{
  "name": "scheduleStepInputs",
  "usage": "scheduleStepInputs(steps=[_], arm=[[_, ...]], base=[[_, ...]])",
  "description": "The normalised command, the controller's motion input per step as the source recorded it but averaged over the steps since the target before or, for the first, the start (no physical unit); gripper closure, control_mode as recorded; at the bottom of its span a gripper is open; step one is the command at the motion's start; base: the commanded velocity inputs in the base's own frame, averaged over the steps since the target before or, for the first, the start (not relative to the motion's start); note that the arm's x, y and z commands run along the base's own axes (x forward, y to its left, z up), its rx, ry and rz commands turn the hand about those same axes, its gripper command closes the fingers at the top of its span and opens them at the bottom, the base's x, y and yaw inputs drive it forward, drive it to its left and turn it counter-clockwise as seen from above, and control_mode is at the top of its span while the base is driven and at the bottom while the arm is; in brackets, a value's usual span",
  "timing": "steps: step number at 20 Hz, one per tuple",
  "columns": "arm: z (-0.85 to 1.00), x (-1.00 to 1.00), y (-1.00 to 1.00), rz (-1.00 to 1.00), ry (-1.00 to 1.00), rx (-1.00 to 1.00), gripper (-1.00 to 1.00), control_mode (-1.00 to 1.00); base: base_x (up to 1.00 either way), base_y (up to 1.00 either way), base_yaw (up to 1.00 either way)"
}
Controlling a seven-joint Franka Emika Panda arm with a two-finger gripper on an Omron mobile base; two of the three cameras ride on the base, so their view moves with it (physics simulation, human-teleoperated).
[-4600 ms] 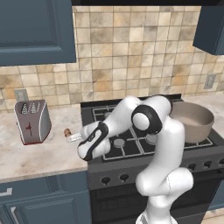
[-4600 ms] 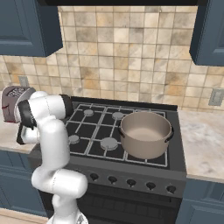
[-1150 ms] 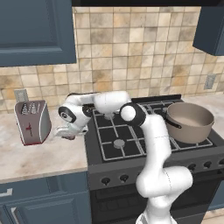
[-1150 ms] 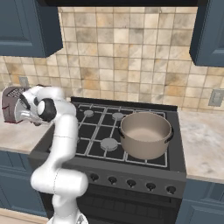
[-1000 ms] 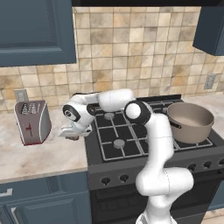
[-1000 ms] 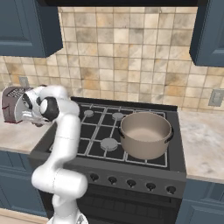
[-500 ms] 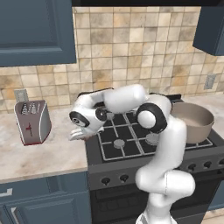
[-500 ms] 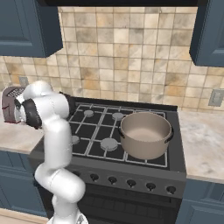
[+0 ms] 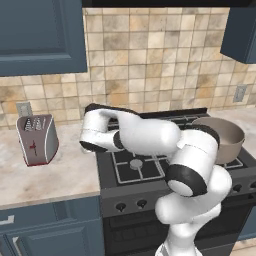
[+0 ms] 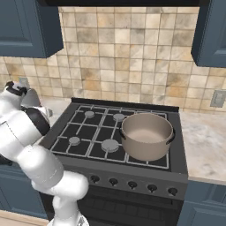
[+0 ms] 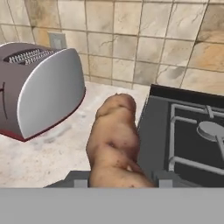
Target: Turn on the burner for the pot on the stove. Wait thirty seconds for the pot to heat up. Then add the potato to the pot.
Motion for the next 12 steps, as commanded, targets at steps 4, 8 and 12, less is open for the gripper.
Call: scheduleStepInputs(steps=[4,8,12], arm=[[0.87,-0.12,-1.00,0.00,-0.18,0.04,1.00,-1.00],[0.99,-0.11,-1.00,0.00,-0.21,0.04,1.00,-1.00],[1.00,-0.17,-0.98,-0.03,-0.18,0.07,1.00,-1.00]], base=[[0.00,0.00,0.00],[0.00,0.00,0.00],[0.00,0.00,0.00]])
